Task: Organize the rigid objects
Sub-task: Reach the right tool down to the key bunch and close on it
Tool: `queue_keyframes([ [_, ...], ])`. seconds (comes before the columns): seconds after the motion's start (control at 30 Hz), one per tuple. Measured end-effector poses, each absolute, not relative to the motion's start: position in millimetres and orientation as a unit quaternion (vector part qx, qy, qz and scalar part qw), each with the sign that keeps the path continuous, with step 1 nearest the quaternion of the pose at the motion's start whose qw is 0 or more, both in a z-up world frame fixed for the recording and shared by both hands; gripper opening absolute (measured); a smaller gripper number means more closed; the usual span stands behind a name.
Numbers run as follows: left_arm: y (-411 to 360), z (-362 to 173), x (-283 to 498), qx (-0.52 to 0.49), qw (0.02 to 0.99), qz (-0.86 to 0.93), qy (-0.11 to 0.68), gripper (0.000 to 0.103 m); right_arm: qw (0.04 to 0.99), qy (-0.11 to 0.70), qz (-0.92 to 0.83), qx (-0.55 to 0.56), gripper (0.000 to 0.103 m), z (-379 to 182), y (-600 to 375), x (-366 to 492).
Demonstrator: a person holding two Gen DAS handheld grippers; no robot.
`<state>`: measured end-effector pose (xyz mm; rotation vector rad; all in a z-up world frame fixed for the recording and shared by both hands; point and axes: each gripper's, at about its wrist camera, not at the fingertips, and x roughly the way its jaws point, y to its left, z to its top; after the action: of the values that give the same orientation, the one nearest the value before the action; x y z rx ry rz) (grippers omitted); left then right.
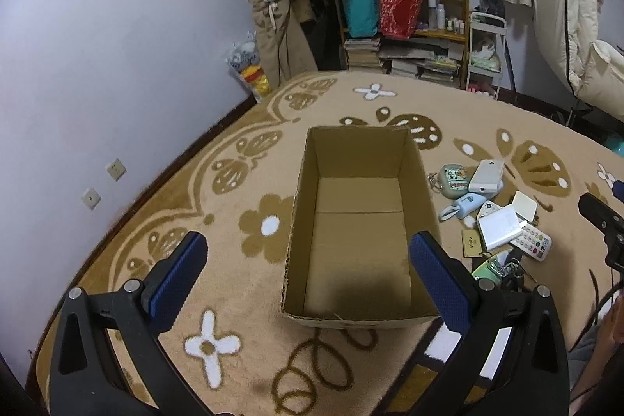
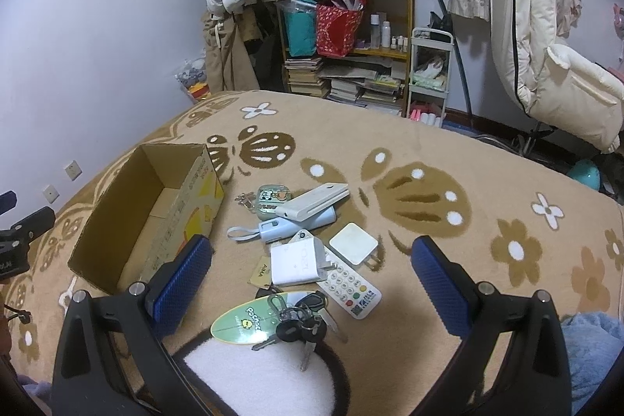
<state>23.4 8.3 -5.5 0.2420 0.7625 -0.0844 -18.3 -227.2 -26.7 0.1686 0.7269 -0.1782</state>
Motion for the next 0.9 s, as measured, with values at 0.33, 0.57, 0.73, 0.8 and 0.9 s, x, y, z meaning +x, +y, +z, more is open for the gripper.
queue_keyframes([
  [0.33,9,-25,70,0.139,0.900,-0.033,0.411,0.103,0.913,0.393,-0.064,0.085,0.103,-52,-231,7],
  [0.57,4,-50,89,0.141,0.881,-0.036,0.449,0.103,0.899,0.423,-0.060,0.101,0.103,-71,-238,16],
  [0.73,2,-67,100,0.151,0.870,-0.030,0.469,0.103,0.885,0.448,-0.052,0.114,0.103,-83,-240,20],
  [0.8,1,-74,104,0.157,0.865,-0.027,0.476,0.102,0.879,0.458,-0.050,0.120,0.103,-89,-240,21],
  [0.9,4,-84,109,0.153,0.857,-0.025,0.491,0.098,0.867,0.480,-0.037,0.130,0.103,-98,-238,23],
])
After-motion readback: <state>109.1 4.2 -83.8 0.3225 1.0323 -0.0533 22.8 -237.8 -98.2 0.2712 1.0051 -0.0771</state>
